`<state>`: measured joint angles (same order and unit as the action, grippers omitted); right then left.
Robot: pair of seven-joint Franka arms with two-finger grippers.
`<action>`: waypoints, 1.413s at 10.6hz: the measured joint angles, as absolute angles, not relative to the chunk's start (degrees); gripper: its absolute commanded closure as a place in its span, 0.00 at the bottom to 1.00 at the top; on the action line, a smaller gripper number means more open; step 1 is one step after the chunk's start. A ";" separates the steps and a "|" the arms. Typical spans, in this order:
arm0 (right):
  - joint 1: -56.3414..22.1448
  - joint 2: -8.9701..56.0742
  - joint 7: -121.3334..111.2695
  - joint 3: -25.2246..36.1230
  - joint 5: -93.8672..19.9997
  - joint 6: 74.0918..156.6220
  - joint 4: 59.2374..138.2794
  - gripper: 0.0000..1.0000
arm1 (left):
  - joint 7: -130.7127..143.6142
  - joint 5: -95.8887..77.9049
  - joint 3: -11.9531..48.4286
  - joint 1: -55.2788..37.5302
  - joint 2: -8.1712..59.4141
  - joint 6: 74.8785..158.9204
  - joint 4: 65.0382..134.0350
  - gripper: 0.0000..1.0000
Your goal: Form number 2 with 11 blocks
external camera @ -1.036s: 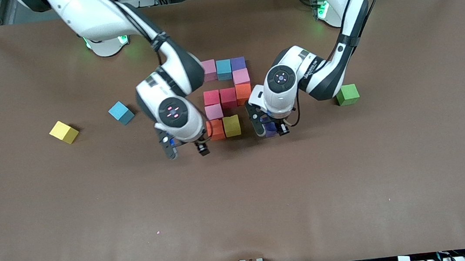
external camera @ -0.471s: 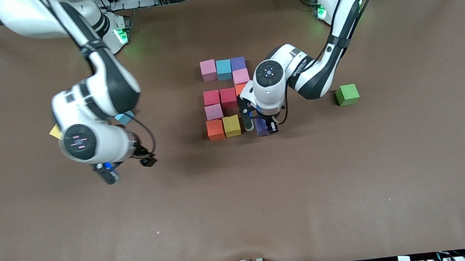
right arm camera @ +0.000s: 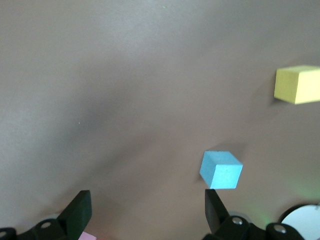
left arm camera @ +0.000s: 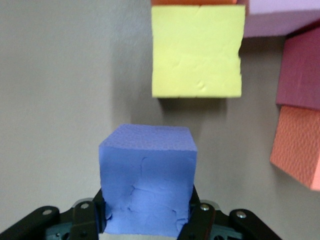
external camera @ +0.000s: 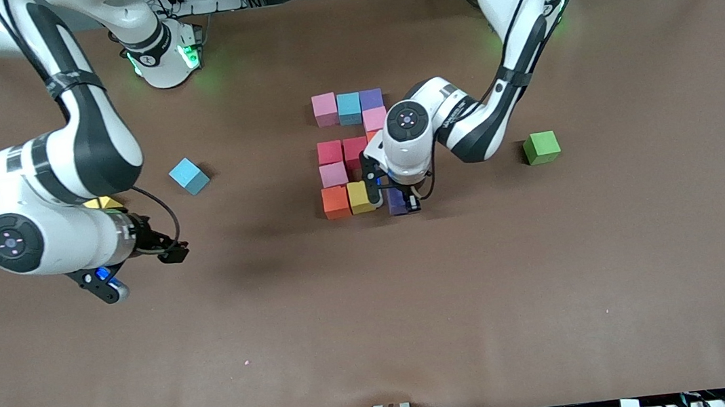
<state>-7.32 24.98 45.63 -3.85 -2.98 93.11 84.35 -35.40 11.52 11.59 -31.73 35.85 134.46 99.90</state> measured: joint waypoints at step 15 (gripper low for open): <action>0.36 5.25 0.01 -4.22 -2.07 110.34 112.80 0.00 | -30.76 11.53 11.63 -34.90 38.44 134.46 98.72 0.00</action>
